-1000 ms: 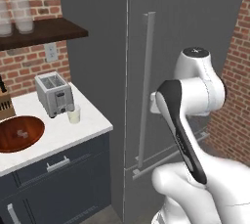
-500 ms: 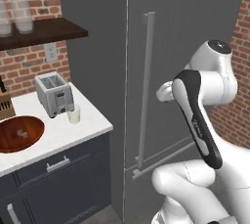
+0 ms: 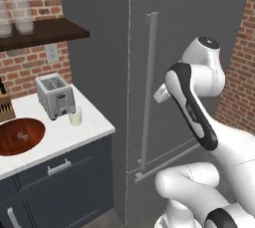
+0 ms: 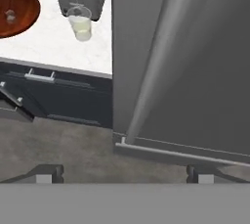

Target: Grab a lemon wedge from the fridge and one ice cube from the ice bowl, and put them in the glass of lemonade.

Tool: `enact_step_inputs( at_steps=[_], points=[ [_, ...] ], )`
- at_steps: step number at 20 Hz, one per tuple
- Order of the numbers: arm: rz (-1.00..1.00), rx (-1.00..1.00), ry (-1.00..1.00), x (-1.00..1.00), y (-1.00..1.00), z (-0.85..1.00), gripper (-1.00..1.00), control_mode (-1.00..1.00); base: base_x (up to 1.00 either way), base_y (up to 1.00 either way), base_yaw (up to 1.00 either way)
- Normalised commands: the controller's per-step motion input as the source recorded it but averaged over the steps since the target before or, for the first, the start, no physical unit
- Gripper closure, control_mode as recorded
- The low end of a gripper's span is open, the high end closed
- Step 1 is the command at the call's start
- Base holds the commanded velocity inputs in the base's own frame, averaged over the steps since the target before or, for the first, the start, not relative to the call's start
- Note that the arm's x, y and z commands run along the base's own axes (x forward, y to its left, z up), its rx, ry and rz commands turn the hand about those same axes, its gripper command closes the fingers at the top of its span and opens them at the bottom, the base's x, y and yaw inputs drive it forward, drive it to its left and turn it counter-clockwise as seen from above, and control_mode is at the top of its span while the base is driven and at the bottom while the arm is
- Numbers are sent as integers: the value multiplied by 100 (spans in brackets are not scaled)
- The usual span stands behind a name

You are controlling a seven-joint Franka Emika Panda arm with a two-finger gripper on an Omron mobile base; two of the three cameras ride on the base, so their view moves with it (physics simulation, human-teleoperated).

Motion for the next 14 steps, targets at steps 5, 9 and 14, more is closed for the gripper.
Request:
enact_step_inputs(
  at_steps=[5,9,14],
  points=[
    [2,-19,1,58,21,-3,-100,-100,0,0,0],
    [0,-2,-7,41,0,-13,-100,-100,0,0,0],
    [0,0,-12,38,0,-6,-100,-100,0,0,0]
  ],
)
